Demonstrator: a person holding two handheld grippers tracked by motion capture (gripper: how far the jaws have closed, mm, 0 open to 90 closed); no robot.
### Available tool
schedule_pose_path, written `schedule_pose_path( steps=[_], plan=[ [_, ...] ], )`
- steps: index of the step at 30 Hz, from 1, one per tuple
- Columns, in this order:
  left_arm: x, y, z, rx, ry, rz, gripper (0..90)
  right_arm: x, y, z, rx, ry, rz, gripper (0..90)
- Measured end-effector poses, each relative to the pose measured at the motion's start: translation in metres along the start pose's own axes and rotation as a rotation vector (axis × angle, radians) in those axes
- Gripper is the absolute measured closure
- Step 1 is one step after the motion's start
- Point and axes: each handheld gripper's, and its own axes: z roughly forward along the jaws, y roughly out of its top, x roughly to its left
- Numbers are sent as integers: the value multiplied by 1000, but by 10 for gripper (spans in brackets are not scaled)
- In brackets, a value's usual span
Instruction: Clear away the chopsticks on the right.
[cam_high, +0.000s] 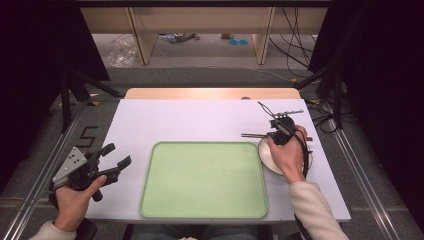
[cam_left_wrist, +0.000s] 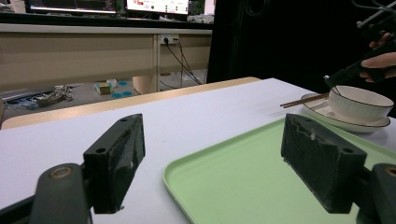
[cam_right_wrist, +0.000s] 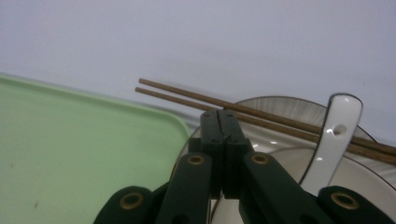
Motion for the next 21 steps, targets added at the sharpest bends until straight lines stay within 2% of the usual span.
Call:
schedule_pose_path(
  steps=[1,3,4,5,6,7,9,11,13,17,19,21],
  plan=[
    [0,0,0,-1,-1,-1,216,0,6,9,20,-7,-17,900],
    [0,0,0,0,-1,-1,216,1,9,13,40,-12,-14,900],
    [0,0,0,-1,-1,-2,216,3,14,23,52,-17,-19,900],
    [0,0,0,-1,0,-4,216,3,14,23,52,-17,-19,900],
    [0,0,0,0,0,-5,216,4,18,30,89,-24,-5,900],
    [0,0,0,0,0,-5,216,4,18,30,89,-24,-5,900],
    [0,0,0,-1,-1,-4,216,2,24,37,126,-34,-1,900],
    [0,0,0,-1,0,-4,216,2,26,40,132,-33,14,900],
    [0,0,0,-1,0,-6,216,-1,29,48,141,-33,-19,900],
    [0,0,0,-1,-1,-5,216,-2,31,53,162,-47,-10,900],
    [0,0,0,-1,-1,-5,216,-6,31,58,161,-50,-36,900],
    [0,0,0,-2,-1,-6,216,-6,31,59,172,-51,-20,900]
  ],
)
